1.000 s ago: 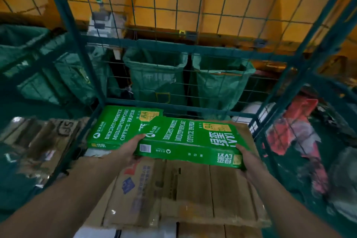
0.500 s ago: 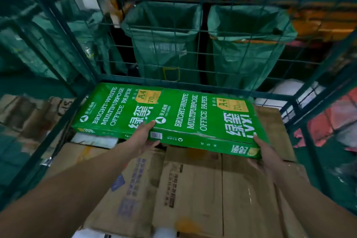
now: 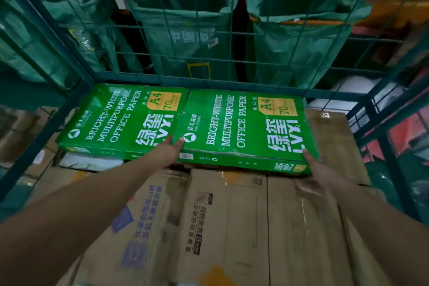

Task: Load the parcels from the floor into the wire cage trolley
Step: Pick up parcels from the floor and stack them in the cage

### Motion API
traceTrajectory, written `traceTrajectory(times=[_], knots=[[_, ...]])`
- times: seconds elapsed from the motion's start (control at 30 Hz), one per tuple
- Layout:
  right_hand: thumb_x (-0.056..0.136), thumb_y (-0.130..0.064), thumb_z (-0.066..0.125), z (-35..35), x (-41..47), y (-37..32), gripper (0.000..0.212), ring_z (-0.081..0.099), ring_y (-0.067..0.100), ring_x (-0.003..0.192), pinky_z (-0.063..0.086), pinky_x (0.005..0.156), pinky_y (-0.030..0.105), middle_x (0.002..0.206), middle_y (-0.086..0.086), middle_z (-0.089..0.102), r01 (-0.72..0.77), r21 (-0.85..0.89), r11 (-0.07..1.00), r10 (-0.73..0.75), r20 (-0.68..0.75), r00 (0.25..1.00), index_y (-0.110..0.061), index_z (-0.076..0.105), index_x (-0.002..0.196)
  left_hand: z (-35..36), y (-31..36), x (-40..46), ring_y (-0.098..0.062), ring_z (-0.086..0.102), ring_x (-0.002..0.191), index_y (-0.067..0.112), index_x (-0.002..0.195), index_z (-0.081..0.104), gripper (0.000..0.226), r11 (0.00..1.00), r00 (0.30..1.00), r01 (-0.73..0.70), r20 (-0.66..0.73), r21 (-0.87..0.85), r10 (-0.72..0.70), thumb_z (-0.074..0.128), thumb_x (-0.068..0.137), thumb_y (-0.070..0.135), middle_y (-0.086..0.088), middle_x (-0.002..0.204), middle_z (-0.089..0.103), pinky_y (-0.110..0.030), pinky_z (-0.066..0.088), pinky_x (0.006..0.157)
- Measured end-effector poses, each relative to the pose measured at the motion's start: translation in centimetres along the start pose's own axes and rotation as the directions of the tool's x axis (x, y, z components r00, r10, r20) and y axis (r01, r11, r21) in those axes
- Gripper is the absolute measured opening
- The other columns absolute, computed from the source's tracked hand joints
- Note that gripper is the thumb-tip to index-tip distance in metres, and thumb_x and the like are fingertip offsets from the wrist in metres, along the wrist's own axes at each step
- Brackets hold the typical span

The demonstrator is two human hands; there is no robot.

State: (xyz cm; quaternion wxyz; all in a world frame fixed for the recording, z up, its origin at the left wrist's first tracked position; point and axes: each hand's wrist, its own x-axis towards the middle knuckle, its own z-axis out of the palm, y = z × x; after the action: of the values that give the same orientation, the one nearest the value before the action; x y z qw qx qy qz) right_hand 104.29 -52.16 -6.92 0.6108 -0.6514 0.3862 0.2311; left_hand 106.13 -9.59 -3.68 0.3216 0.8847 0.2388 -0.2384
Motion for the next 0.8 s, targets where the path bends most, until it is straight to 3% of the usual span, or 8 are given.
traceTrajectory(times=[0.03, 0.1, 0.17, 0.27, 0.47, 0.57, 0.67, 0.8], knots=[[0.083, -0.076, 0.062, 0.0, 0.3, 0.5, 0.095, 0.066, 0.023, 0.085, 0.061, 0.061, 0.034, 0.143, 0.011, 0.053, -0.011, -0.043, 0.999, 0.011, -0.009, 1.0, -0.03, 0.027, 0.158, 0.0, 0.2, 0.5, -0.037, 0.057, 0.122, 0.018, 0.164, 0.01, 0.076, 0.997, 1.0, -0.017, 0.017, 0.079, 0.016, 0.036, 0.105, 0.059, -0.018, 0.159, 0.04, -0.037, 0.049, 0.093], [0.089, -0.071, 0.058, 0.0, 1.2, 1.7, 0.086, 0.052, 0.014, 0.064, 0.062, 0.065, 0.035, 0.092, 0.007, 0.059, -0.01, -0.053, 0.999, 0.008, -0.041, 0.999, -0.025, 0.03, 0.156, 0.9, 0.7, 1.2, -0.033, 0.062, 0.105, 0.012, 0.163, 0.012, 0.075, 0.992, 0.999, -0.035, 0.017, 0.12, 0.034, 0.046, 0.106, 0.047, -0.02, 0.149, 0.049, -0.034, 0.049, 0.078], [0.094, -0.06, 0.061, 0.3, 2.4, 2.4, 0.077, 0.047, 0.013, 0.059, 0.062, 0.072, 0.038, 0.074, 0.003, 0.046, -0.022, 0.014, 1.0, 0.023, -0.049, 0.999, -0.017, 0.037, 0.152, 2.1, 0.9, 1.5, -0.024, 0.061, 0.075, 0.015, 0.162, 0.014, 0.068, 1.0, 1.0, -0.005, -0.001, -0.023, 0.005, 0.05, 0.107, 0.033, -0.017, 0.119, 0.065, -0.031, 0.048, 0.061], [0.098, -0.044, 0.064, 1.8, 2.9, 3.1, 0.063, 0.066, 0.02, 0.091, 0.061, 0.08, 0.038, 0.109, 0.009, 0.06, -0.023, 0.142, 0.99, 0.028, -0.028, 0.999, -0.011, 0.042, 0.148, 3.8, -0.1, 1.8, -0.019, 0.055, 0.059, 0.033, 0.162, 0.009, 0.067, 0.951, 0.995, 0.103, 0.028, -0.29, -0.099, 0.048, 0.108, 0.021, -0.012, 0.081, 0.062, -0.03, 0.049, 0.05], [0.099, -0.029, 0.066, 3.5, 1.3, 5.2, 0.054, 0.066, 0.024, 0.113, 0.061, 0.087, 0.037, 0.134, 0.008, 0.061, 0.026, 0.27, 0.962, 0.0, -0.095, 0.995, -0.018, 0.044, 0.147, 5.4, -1.4, 0.8, -0.022, 0.056, 0.061, 0.037, 0.161, 0.006, 0.078, 0.881, 0.992, 0.127, 0.053, -0.456, -0.116, 0.053, 0.105, 0.011, -0.016, 0.096, 0.065, -0.036, 0.048, 0.055], [0.102, -0.029, 0.062, 5.6, -2.1, 6.1, 0.058, 0.065, 0.021, 0.103, 0.061, 0.083, 0.037, 0.126, 0.008, 0.06, 0.01, 0.204, 0.979, 0.008, -0.086, 0.996, -0.021, 0.037, 0.153, 4.8, -2.6, -1.6, -0.027, 0.062, 0.069, 0.038, 0.161, 0.007, 0.08, 0.864, 0.986, 0.162, 0.106, -0.477, -0.126, 0.057, 0.103, 0.013, -0.017, 0.107, 0.067, -0.039, 0.053, 0.064], [0.105, -0.028, 0.054, 9.2, -7.0, 6.0, 0.039, 0.053, 0.017, 0.067, 0.05, 0.054, 0.033, 0.094, 0.009, 0.057, 0.032, 0.019, 0.999, -0.032, 0.011, 0.999, -0.011, 0.047, 0.139, 2.6, -3.4, -5.1, -0.026, 0.06, 0.079, 0.04, 0.16, 0.014, 0.076, 0.861, 0.987, 0.146, 0.127, -0.487, -0.096, 0.057, 0.104, 0.013, -0.018, 0.099, 0.066, -0.036, 0.047, 0.063], [0.105, -0.035, 0.055, 14.1, -13.7, 4.0, 0.032, 0.063, 0.023, 0.101, 0.055, 0.076, 0.035, 0.114, 0.006, 0.061, 0.068, -0.129, 0.989, -0.045, 0.172, 0.984, -0.016, 0.048, 0.129, -1.8, -4.5, -10.4, -0.027, 0.071, 0.097, 0.035, 0.16, 0.02, 0.07, 0.852, 0.989, 0.143, 0.114, -0.504, -0.099, 0.059, 0.104, 0.021, -0.011, 0.116, 0.067, -0.037, 0.061, 0.078]])
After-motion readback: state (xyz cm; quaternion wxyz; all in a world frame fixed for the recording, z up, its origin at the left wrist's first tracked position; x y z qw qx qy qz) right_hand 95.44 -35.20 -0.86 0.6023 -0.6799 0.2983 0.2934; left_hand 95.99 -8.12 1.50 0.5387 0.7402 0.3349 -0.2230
